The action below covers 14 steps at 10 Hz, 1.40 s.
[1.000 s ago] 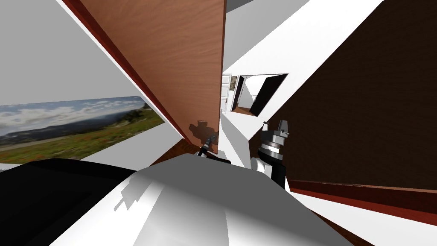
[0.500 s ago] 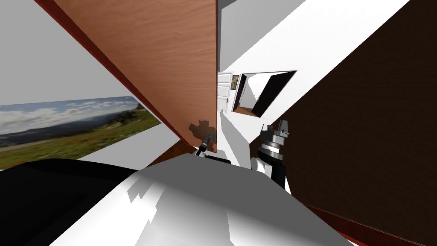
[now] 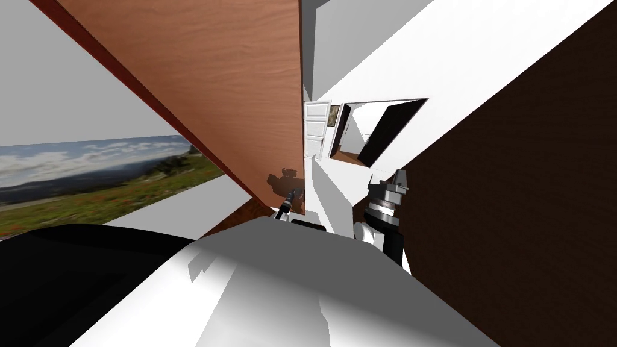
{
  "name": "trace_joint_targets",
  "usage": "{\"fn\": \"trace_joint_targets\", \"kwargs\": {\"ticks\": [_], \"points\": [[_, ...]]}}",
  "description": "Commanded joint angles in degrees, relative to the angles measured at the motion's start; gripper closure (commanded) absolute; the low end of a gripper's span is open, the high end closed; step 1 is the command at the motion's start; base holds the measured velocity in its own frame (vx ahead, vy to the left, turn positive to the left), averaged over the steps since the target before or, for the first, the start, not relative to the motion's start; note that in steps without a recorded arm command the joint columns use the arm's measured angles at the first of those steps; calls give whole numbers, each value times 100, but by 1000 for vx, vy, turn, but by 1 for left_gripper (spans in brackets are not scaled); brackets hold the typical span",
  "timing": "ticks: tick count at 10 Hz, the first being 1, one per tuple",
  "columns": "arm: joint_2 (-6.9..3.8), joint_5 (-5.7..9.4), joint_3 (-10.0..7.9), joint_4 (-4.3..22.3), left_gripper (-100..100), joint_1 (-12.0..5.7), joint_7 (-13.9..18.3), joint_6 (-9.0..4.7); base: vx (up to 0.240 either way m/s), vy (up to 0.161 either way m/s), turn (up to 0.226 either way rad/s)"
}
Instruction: Push the door open
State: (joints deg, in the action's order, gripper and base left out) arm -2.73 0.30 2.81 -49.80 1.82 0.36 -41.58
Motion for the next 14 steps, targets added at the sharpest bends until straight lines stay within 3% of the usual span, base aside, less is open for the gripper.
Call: {"fn": "trace_joint_targets", "kwargs": {"ticks": [1,8,12,14], "points": [[-58,82,-198,121,100,-91,-36,-100,134,-105,63],[93,303,-691,232,100,-188,-202,-92,177,-115,84],[190,375,-852,268,100,-219,-256,-90,163,-75,53],[43,427,-967,274,100,-196,-274,-99,88,-20,38]]}}
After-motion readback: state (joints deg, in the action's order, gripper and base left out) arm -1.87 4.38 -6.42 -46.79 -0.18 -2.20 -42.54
